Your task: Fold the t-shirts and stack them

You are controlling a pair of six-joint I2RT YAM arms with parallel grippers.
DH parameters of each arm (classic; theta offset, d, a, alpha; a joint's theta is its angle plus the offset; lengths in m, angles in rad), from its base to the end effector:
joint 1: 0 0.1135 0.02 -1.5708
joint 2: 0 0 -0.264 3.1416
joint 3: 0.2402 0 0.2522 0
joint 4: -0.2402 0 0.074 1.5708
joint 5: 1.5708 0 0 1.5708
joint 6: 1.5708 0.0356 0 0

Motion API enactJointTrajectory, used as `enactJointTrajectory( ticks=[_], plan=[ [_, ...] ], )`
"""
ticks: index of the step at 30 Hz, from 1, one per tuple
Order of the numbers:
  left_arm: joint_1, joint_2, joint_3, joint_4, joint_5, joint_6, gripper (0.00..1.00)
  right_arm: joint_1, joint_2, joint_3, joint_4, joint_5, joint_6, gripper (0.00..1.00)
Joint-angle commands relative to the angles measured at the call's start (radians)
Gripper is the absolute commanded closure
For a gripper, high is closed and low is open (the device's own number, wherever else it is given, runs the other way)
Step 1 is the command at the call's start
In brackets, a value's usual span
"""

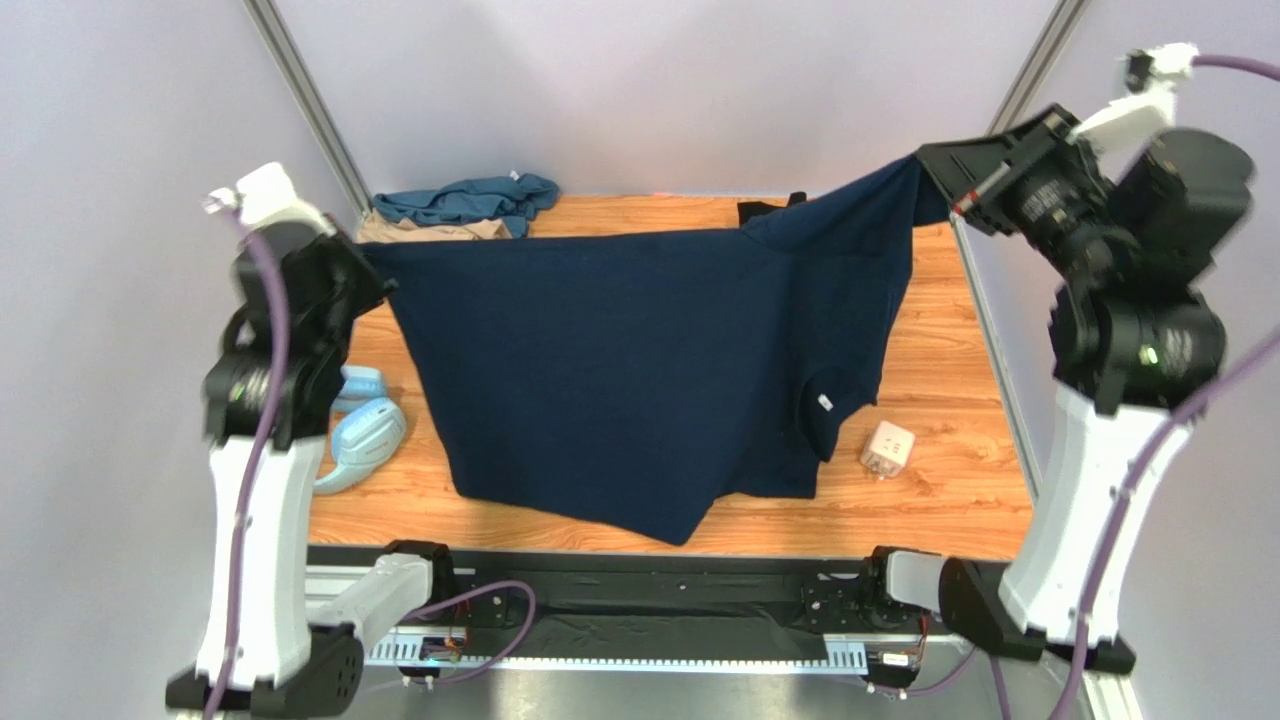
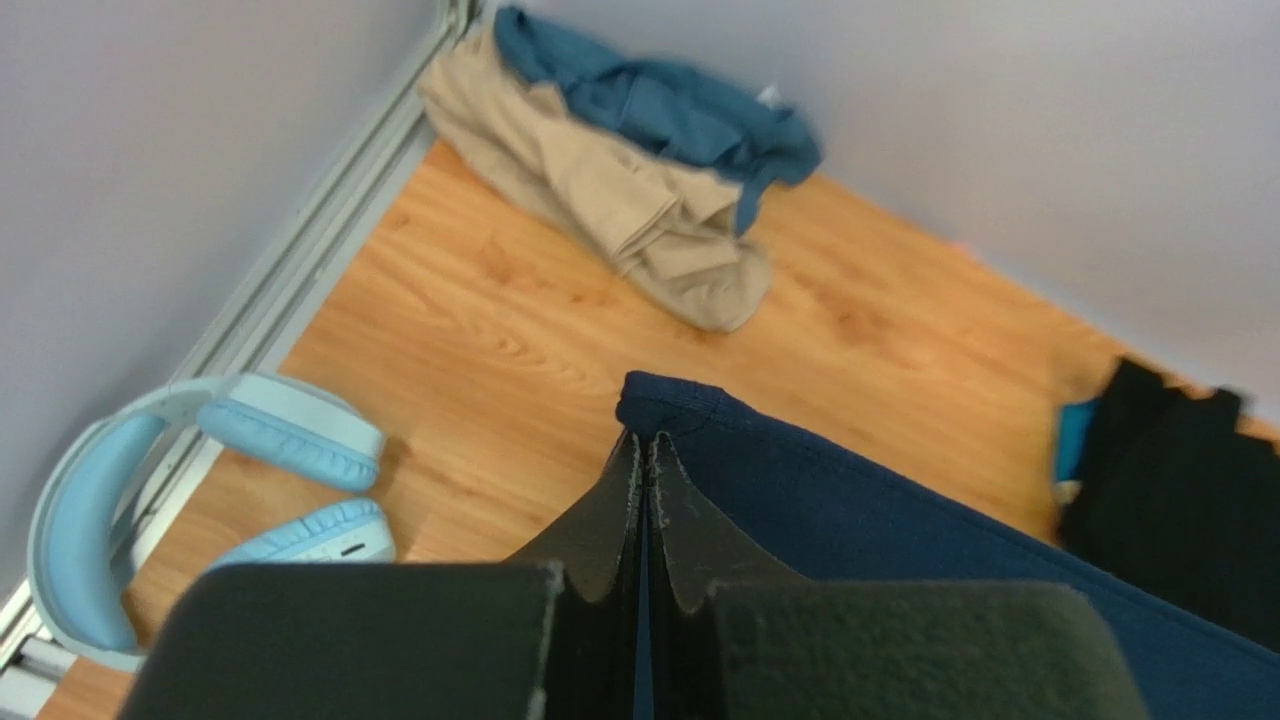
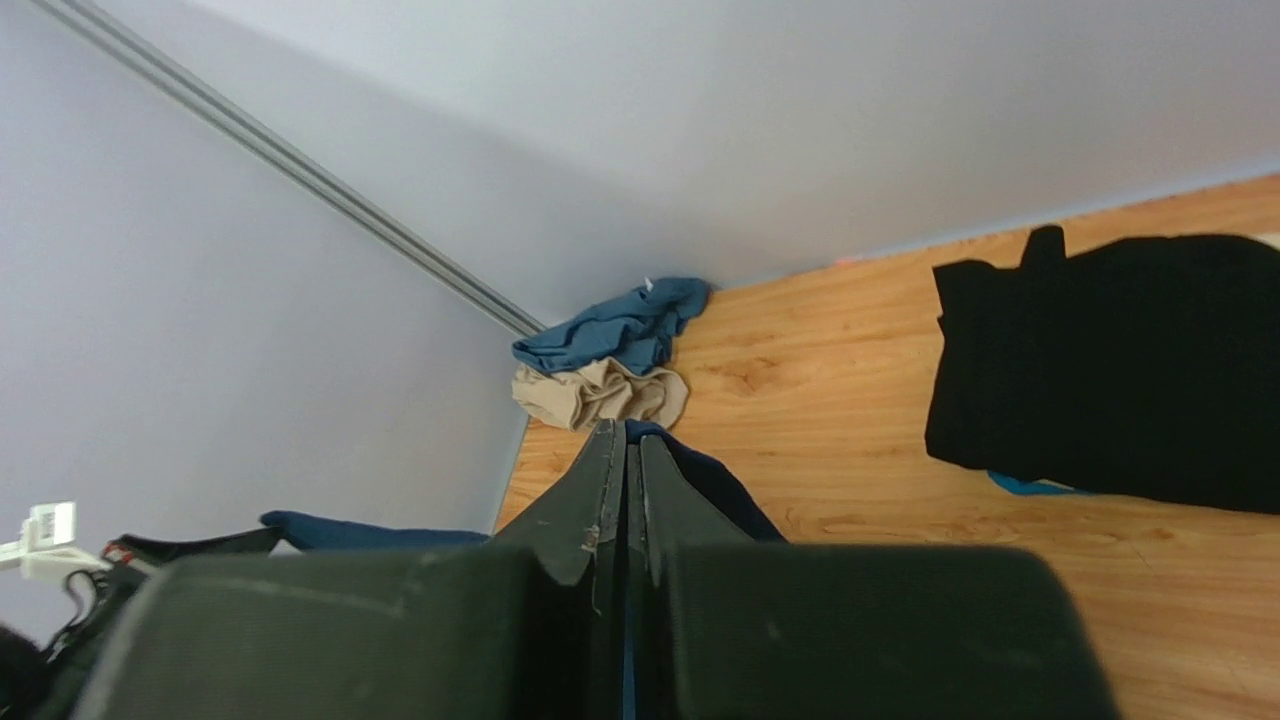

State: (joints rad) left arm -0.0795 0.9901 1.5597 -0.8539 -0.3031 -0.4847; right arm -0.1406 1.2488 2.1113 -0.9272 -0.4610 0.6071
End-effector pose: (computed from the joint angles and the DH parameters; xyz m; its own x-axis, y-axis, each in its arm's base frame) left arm 0.1531 -0.0015 0.4866 -0.1496 -0.4342 -0.8883 -0.3159 0.8723 -0.3732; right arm 0.1566 -0.0062 0.5822 -0.2317 0.5488 -0.8032 -0.2214 0.7742 0.5929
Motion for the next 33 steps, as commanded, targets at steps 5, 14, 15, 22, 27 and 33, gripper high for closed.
enactJointTrajectory(
  ticks=[5, 14, 15, 22, 27, 33],
  plan=[
    [0.003, 0.189, -0.018, 0.075, -0.064, 0.026, 1.00, -0.004, 0.238, 0.109, 0.034, -0.047, -0.009, 1.00],
    [0.003, 0.093, 0.051, 0.098, 0.048, 0.018, 1.00, -0.025, 0.169, 0.205, 0.103, -0.117, 0.049, 1.00],
    [0.003, 0.069, 0.048, 0.099, 0.051, 0.027, 1.00, -0.024, 0.146, 0.194, 0.103, -0.110, 0.051, 1.00],
    [0.004, -0.203, -0.021, 0.150, 0.036, 0.089, 1.00, -0.027, -0.044, 0.209, 0.012, 0.002, 0.023, 1.00],
    [-0.006, -0.284, 0.042, 0.101, -0.068, 0.072, 1.00, -0.020, -0.121, 0.260, -0.018, 0.120, 0.014, 1.00],
    [-0.042, -0.341, 0.068, 0.089, -0.156, 0.066, 1.00, -0.014, -0.172, 0.269, -0.056, 0.249, -0.012, 1.00]
  ],
)
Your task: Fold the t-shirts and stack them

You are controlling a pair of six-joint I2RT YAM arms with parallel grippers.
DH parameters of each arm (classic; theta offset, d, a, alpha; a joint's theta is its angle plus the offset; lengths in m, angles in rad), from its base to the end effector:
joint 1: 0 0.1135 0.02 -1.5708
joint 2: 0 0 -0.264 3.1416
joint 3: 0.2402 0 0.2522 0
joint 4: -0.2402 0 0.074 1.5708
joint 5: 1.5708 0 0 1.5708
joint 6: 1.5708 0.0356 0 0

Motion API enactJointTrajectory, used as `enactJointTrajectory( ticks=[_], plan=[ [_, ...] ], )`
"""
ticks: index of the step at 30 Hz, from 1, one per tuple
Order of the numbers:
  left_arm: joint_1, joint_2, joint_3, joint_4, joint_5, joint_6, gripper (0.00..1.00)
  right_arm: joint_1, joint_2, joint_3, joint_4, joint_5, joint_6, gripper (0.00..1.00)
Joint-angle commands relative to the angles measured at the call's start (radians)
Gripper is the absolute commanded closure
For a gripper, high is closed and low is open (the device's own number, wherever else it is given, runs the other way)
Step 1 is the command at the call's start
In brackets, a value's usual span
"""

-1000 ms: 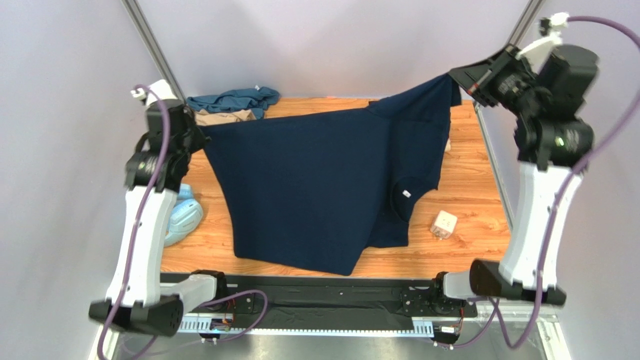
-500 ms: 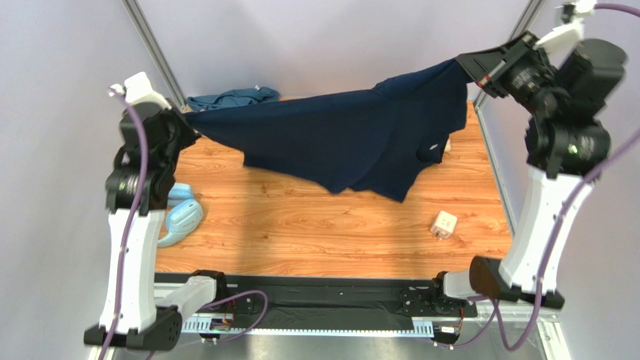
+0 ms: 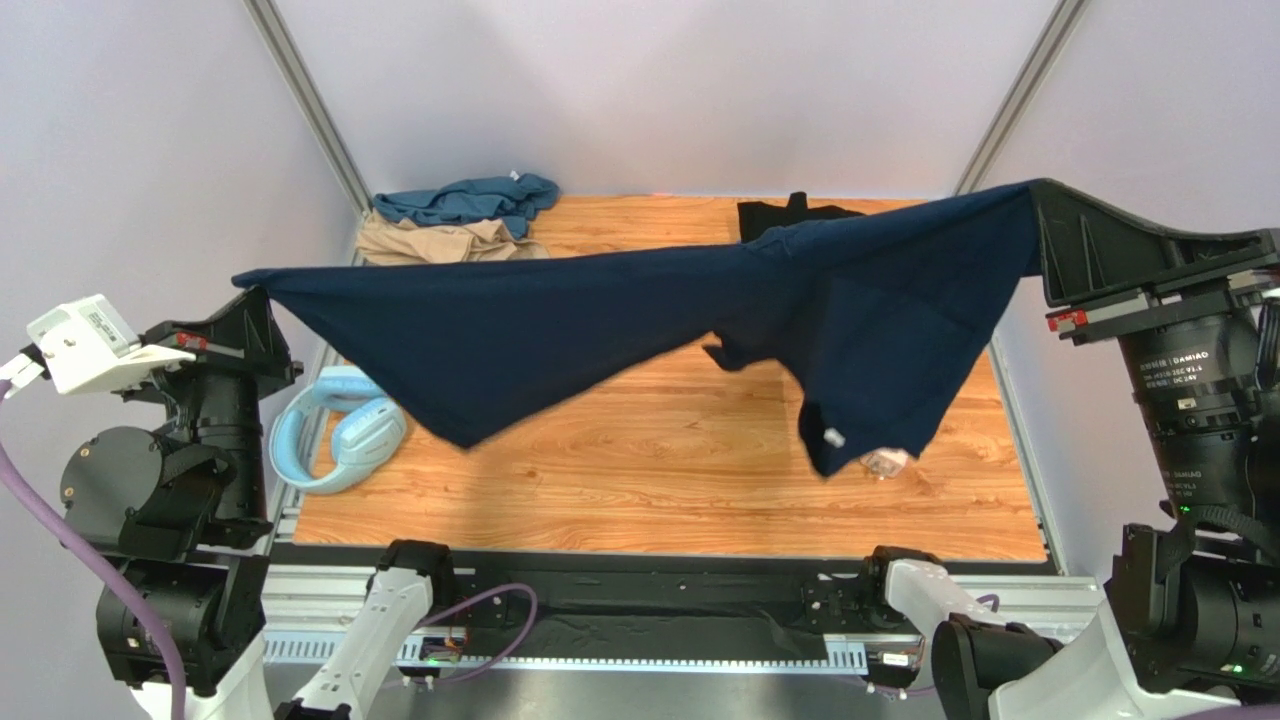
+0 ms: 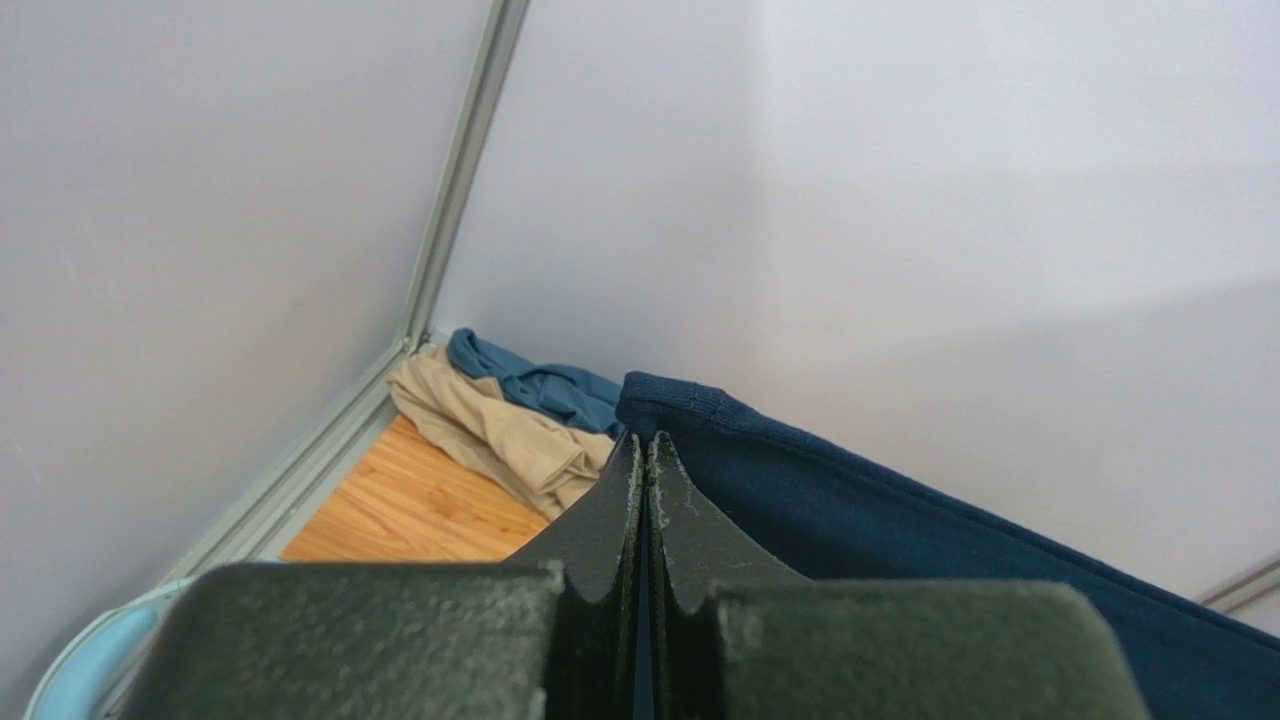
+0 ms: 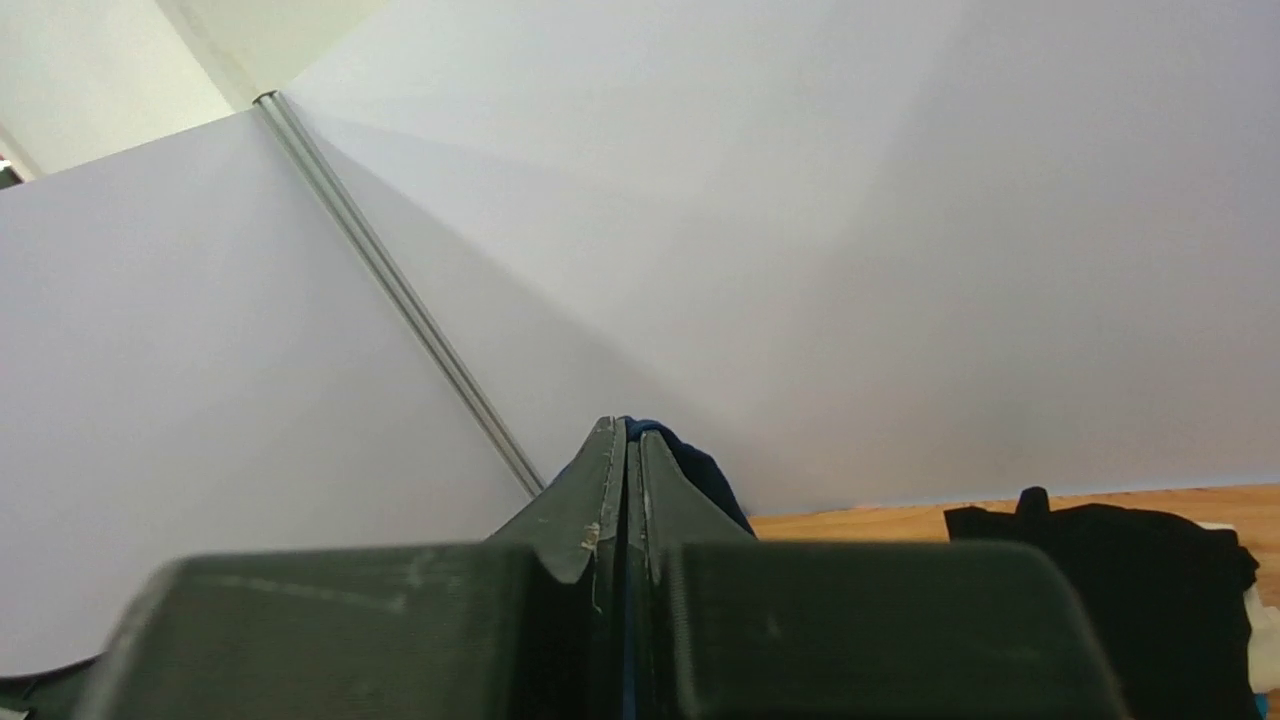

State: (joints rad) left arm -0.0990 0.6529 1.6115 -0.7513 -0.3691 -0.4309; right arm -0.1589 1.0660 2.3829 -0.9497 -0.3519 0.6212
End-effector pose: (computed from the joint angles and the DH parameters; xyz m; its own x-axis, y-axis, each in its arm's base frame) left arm 0.0081 0.0121 0.5309 0.2943 -0.4207 -0.8581 -0.1499 0.8665 -0.4762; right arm -0.0020 0.0127 0.6353 0.1898 0.5229 -0.8310 -0.3438 0.8282 0.4426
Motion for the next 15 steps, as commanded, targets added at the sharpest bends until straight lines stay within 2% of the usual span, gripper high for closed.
enactJointTrajectory(
  ticks=[1, 8, 15],
  plan=[
    [-0.027, -0.004, 0.024, -0.019, -0.114, 0.011, 1.00, 0.005, 0.014, 0.001, -0.037, 0.146, -0.029, 1.00],
    [-0.067, 0.054, 0.036, -0.019, -0.172, 0.049, 1.00, 0.006, 0.081, 0.069, -0.031, 0.147, -0.040, 1.00],
    [-0.070, 0.184, -0.122, 0.026, -0.148, 0.041, 1.00, 0.005, 0.098, -0.240, -0.008, 0.062, -0.043, 1.00]
  ],
)
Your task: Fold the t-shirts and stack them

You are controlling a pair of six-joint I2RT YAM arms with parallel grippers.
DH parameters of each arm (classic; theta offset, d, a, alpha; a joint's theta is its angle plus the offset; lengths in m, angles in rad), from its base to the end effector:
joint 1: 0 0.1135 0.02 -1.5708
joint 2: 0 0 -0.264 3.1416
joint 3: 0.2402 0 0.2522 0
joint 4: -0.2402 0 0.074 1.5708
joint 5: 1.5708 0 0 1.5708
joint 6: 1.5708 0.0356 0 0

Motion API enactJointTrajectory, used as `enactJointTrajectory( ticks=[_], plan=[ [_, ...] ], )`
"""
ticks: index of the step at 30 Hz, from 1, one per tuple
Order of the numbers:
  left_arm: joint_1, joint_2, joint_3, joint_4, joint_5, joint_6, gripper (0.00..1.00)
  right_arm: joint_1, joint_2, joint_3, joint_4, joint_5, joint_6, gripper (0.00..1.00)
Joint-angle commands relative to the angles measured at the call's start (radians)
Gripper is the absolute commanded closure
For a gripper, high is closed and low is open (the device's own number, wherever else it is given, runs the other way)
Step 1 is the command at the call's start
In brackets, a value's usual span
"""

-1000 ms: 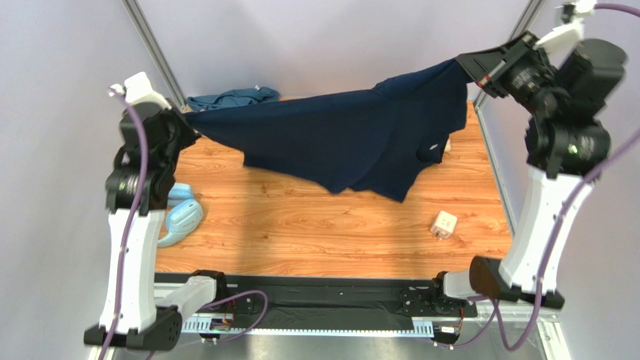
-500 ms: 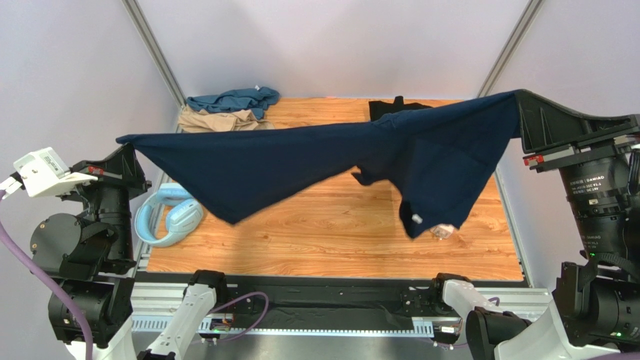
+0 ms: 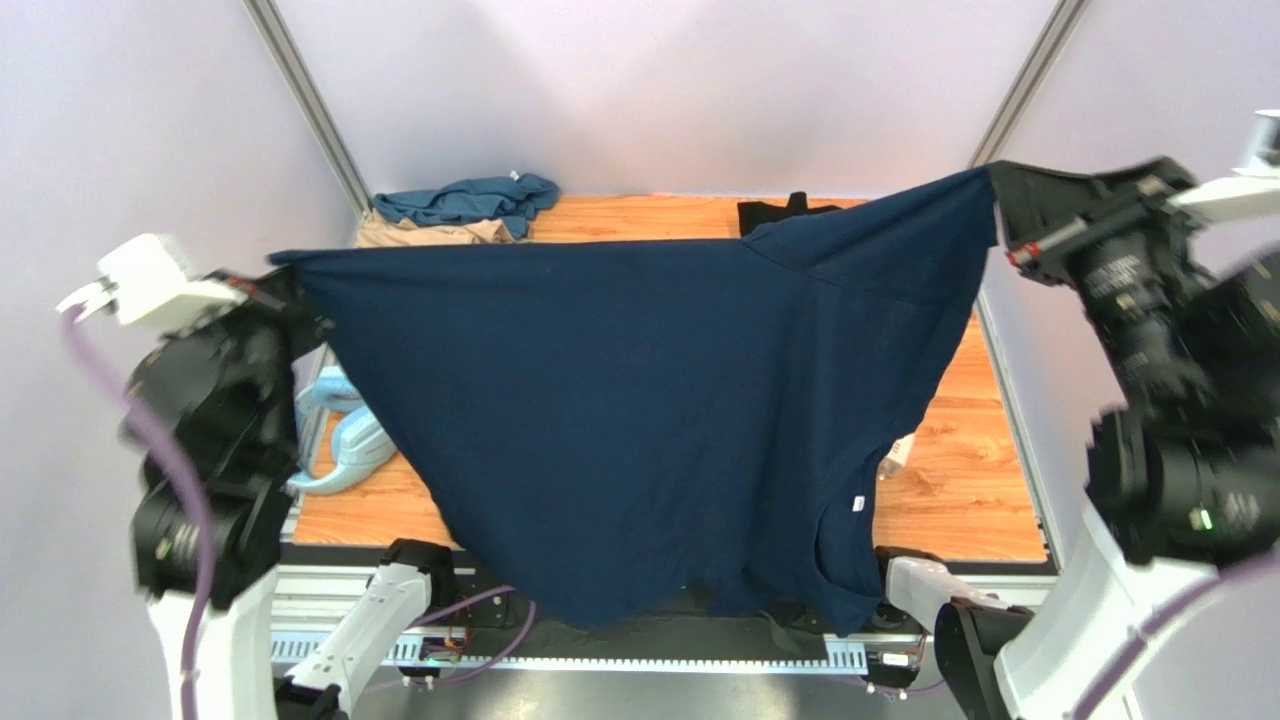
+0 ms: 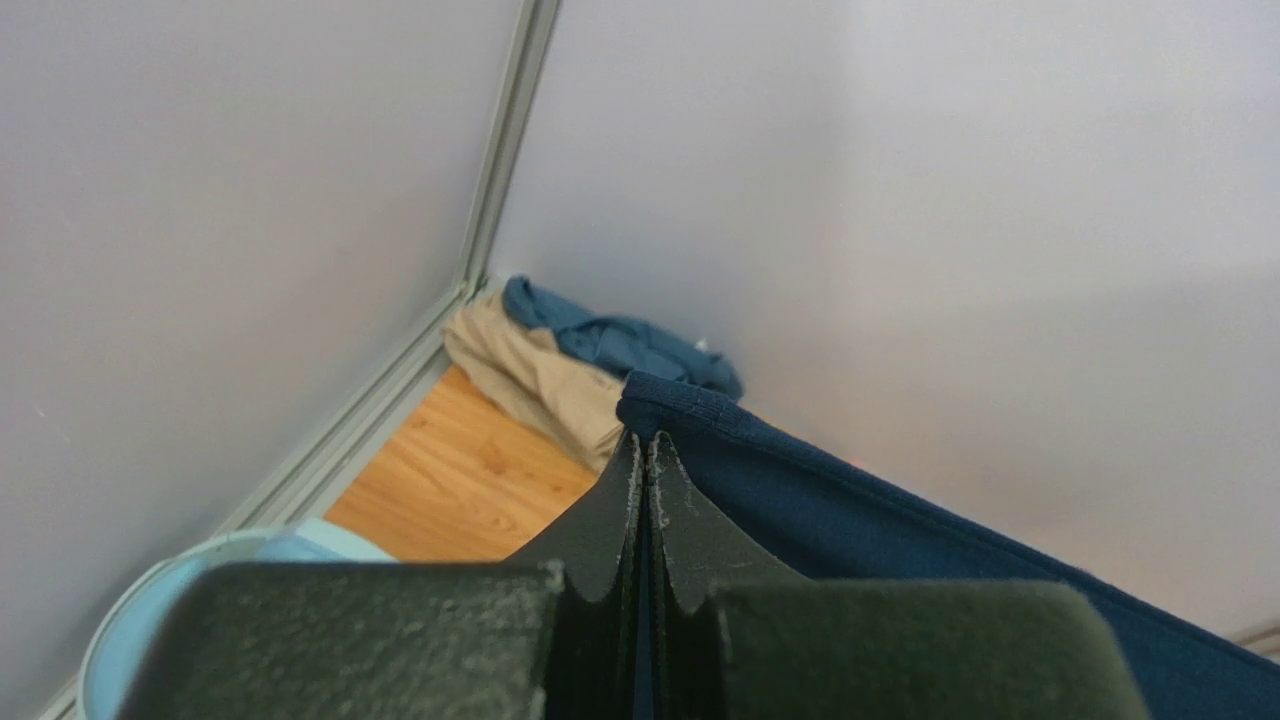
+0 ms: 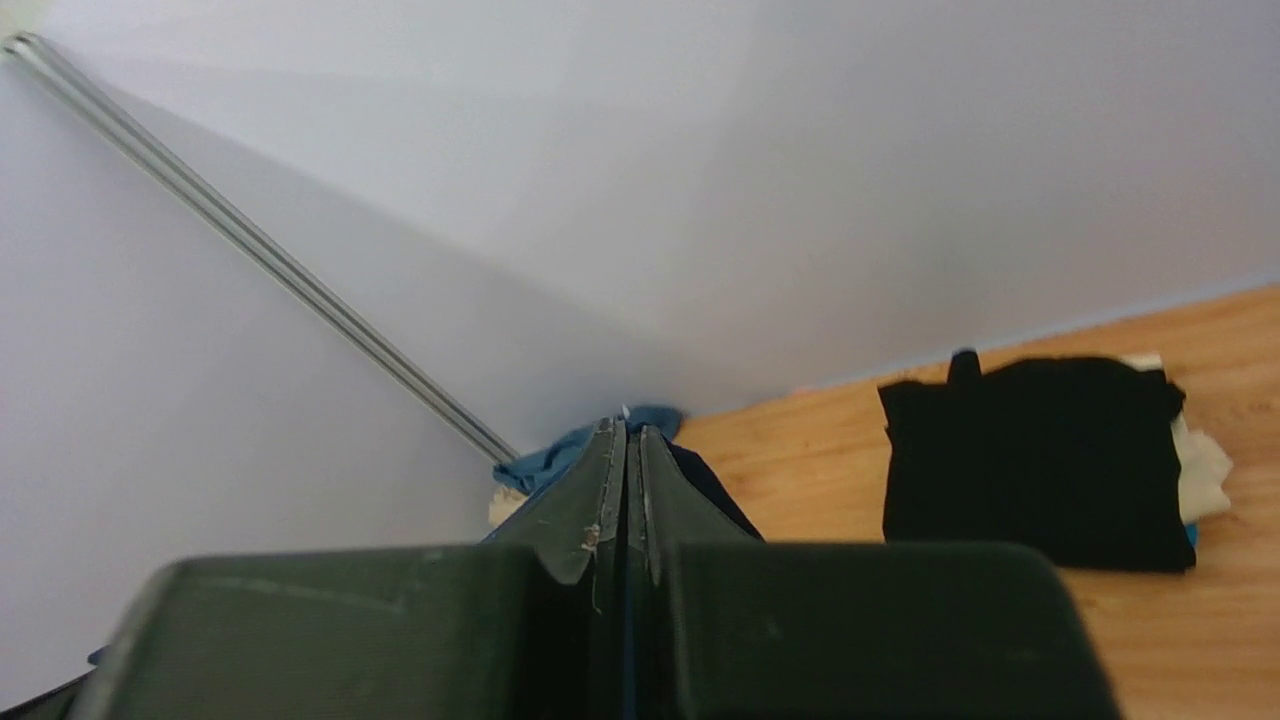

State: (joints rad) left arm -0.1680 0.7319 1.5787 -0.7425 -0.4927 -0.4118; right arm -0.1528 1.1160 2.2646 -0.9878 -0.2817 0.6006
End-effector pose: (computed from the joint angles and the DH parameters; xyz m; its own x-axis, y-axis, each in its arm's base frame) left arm 0.0479 0.0090 0.5242 0.2207 -0.3951 -0.8917 -0.2489 0.8612 -0.4432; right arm 0.0573 0.0012 0.6160 0.0599 0.5400 -0.8395 -0.1925 0.8315 0.5211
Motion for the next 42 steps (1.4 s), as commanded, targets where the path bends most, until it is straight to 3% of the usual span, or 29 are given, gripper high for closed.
enactJointTrajectory(
  ticks=[1, 10, 14, 19, 27, 33, 40, 42],
  plan=[
    [-0.001, 0.138, -0.136, 0.022, -0.014, 0.018, 1.00, 0.001, 0.053, -0.172, 0.028, -0.002, -0.039, 1.00],
    [0.010, 0.356, -0.296, 0.044, -0.038, -0.007, 1.00, 0.002, 0.165, -0.373, 0.017, 0.012, -0.082, 1.00],
    [0.034, 0.449, -0.316, 0.104, -0.018, 0.016, 1.00, 0.028, 0.202, -0.549, 0.107, -0.030, -0.070, 1.00],
    [0.067, 0.601, -0.303, 0.175, -0.015, 0.051, 1.00, 0.087, 0.296, -0.614, 0.130, -0.033, -0.094, 1.00],
    [0.074, 0.813, -0.229, 0.272, 0.011, 0.077, 1.00, 0.113, 0.462, -0.599, 0.179, -0.004, -0.128, 1.00],
    [0.076, 0.911, -0.198, 0.359, -0.015, 0.096, 1.00, 0.140, 0.658, -0.485, 0.169, -0.027, -0.170, 1.00],
    [0.088, 1.086, -0.046, 0.256, 0.006, 0.097, 1.00, 0.180, 0.810, -0.389, 0.156, -0.007, -0.182, 1.00],
    [0.104, 1.121, -0.001, 0.195, 0.092, 0.078, 1.00, 0.185, 0.837, -0.349, 0.144, -0.007, -0.188, 1.00]
  ],
)
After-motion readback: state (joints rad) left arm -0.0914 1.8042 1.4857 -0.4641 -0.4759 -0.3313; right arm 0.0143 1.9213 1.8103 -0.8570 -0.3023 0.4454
